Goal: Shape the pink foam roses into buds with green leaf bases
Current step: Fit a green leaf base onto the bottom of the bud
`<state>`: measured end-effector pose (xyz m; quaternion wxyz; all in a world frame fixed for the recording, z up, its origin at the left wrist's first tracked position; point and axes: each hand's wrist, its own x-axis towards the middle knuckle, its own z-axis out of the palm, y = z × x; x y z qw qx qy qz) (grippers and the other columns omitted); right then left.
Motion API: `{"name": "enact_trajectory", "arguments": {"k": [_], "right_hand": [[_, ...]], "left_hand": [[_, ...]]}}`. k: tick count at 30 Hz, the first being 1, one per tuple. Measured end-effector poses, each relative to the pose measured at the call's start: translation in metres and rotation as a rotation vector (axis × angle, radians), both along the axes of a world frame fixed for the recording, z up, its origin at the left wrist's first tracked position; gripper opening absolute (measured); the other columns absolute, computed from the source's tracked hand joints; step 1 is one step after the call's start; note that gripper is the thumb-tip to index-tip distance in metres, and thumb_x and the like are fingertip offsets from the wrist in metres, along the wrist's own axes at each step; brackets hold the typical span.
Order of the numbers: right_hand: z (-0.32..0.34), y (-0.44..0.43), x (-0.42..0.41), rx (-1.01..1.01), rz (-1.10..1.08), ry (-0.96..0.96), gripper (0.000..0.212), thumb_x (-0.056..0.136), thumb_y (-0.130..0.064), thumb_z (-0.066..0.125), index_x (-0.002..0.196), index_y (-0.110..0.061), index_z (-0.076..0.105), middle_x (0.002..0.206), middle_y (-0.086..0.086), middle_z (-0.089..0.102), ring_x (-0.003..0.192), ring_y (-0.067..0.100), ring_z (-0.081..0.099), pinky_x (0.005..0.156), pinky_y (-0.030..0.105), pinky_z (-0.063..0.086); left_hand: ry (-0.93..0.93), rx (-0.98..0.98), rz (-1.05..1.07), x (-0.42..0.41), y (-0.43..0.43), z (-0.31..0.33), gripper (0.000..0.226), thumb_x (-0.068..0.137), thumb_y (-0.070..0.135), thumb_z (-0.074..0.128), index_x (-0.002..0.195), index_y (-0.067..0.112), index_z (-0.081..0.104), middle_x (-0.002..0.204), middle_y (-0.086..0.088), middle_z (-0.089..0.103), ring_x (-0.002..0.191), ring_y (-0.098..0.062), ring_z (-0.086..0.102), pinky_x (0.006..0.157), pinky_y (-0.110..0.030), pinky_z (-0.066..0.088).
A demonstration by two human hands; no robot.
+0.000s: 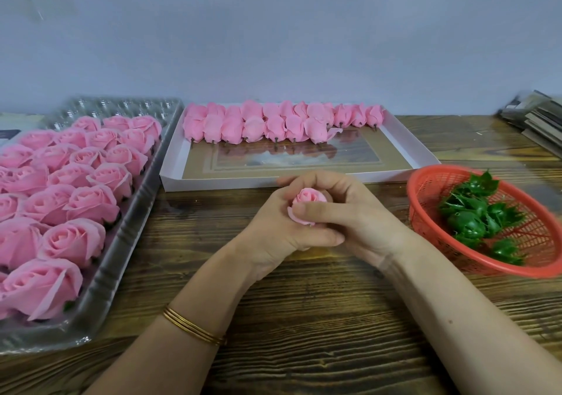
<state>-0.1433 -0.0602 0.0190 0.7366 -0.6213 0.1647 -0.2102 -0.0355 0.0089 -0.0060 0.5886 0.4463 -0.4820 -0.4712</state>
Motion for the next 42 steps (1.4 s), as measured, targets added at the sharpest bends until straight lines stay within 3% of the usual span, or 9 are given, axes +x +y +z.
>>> {"name": "enact_trajectory", "arguments": {"k": [7, 11, 17, 24, 27, 30, 33, 37, 42], "right_hand": [[-0.006, -0.003, 0.002, -0.052, 0.036, -0.018, 0.018, 0.071, -0.005, 0.071, 0.086, -0.014, 0.075, 0.098, 0.005, 0.069, 0.091, 0.016, 0.064, 0.077, 0.027, 0.057], [-0.010, -0.004, 0.002, -0.064, 0.027, -0.007, 0.024, 0.075, -0.010, 0.072, 0.097, -0.019, 0.074, 0.093, -0.001, 0.071, 0.091, 0.011, 0.065, 0.074, 0.024, 0.054], [-0.010, -0.010, 0.003, 0.198, -0.042, -0.038, 0.054, 0.076, -0.017, 0.061, 0.129, -0.010, 0.057, 0.110, 0.013, 0.064, 0.100, 0.026, 0.060, 0.081, 0.037, 0.049], [-0.017, -0.018, 0.001, 0.292, -0.208, -0.027, 0.052, 0.061, -0.011, 0.052, 0.112, -0.004, 0.063, 0.110, 0.014, 0.064, 0.103, 0.028, 0.057, 0.099, 0.043, 0.043], [-0.018, -0.017, 0.002, 0.285, -0.249, -0.020, 0.046, 0.060, -0.003, 0.053, 0.104, -0.005, 0.065, 0.107, 0.014, 0.063, 0.099, 0.023, 0.060, 0.091, 0.035, 0.048], [-0.019, -0.013, 0.000, 0.261, -0.206, -0.056, 0.037, 0.074, 0.017, 0.046, 0.099, -0.003, 0.065, 0.091, 0.010, 0.069, 0.084, 0.019, 0.066, 0.073, 0.025, 0.054], [-0.022, -0.007, 0.001, 0.238, -0.164, -0.052, 0.039, 0.077, 0.026, 0.044, 0.107, 0.008, 0.062, 0.089, 0.013, 0.070, 0.087, 0.022, 0.068, 0.081, 0.030, 0.058], [-0.023, 0.002, 0.008, 0.178, -0.145, -0.058, 0.043, 0.067, 0.014, 0.067, 0.109, 0.010, 0.063, 0.096, 0.017, 0.069, 0.093, 0.022, 0.065, 0.094, 0.032, 0.051], [-0.027, 0.010, 0.014, 0.174, -0.157, -0.096, 0.040, 0.059, -0.001, 0.073, 0.098, 0.000, 0.071, 0.094, 0.014, 0.072, 0.096, 0.023, 0.066, 0.098, 0.035, 0.050]], "left_hand": [[0.024, 0.005, 0.037, 0.001, 0.000, -0.001, 0.030, 0.061, -0.011, 0.072, 0.064, 0.014, 0.057, 0.066, -0.005, 0.051, 0.068, -0.016, 0.055, 0.061, -0.027, 0.047], [0.013, 0.006, 0.067, 0.003, -0.001, -0.003, 0.019, 0.063, -0.012, 0.068, 0.069, -0.007, 0.051, 0.070, -0.014, 0.048, 0.075, -0.026, 0.053, 0.067, -0.037, 0.044], [0.067, 0.014, 0.095, 0.004, 0.001, -0.002, 0.025, 0.072, -0.009, 0.070, 0.065, 0.011, 0.057, 0.049, 0.002, 0.044, 0.043, -0.008, 0.038, 0.044, -0.018, 0.031], [0.043, -0.003, 0.204, 0.010, -0.002, -0.005, 0.039, 0.084, -0.005, 0.067, 0.057, 0.022, 0.061, 0.054, 0.004, 0.049, 0.053, -0.007, 0.047, 0.055, -0.019, 0.042], [0.057, -0.051, 0.242, 0.011, -0.002, -0.004, 0.047, 0.086, -0.009, 0.063, 0.054, 0.026, 0.066, 0.057, 0.013, 0.061, 0.059, 0.001, 0.059, 0.059, -0.014, 0.047], [0.081, -0.082, 0.245, 0.012, -0.003, -0.002, 0.026, 0.085, -0.004, 0.065, 0.075, 0.017, 0.075, 0.077, 0.002, 0.073, 0.080, -0.011, 0.069, 0.072, -0.024, 0.055], [0.143, -0.082, 0.270, 0.011, -0.004, -0.002, 0.017, 0.076, 0.005, 0.070, 0.070, 0.020, 0.075, 0.076, 0.001, 0.072, 0.079, -0.013, 0.068, 0.073, -0.025, 0.056], [0.197, -0.071, 0.284, 0.011, -0.006, -0.004, 0.023, 0.072, 0.006, 0.070, 0.059, 0.026, 0.069, 0.062, 0.005, 0.063, 0.067, -0.010, 0.064, 0.067, -0.023, 0.054], [0.242, -0.032, 0.284, 0.009, -0.006, -0.003, 0.021, 0.070, 0.008, 0.072, 0.057, 0.025, 0.067, 0.062, -0.001, 0.061, 0.068, -0.019, 0.063, 0.071, -0.031, 0.054]]}}
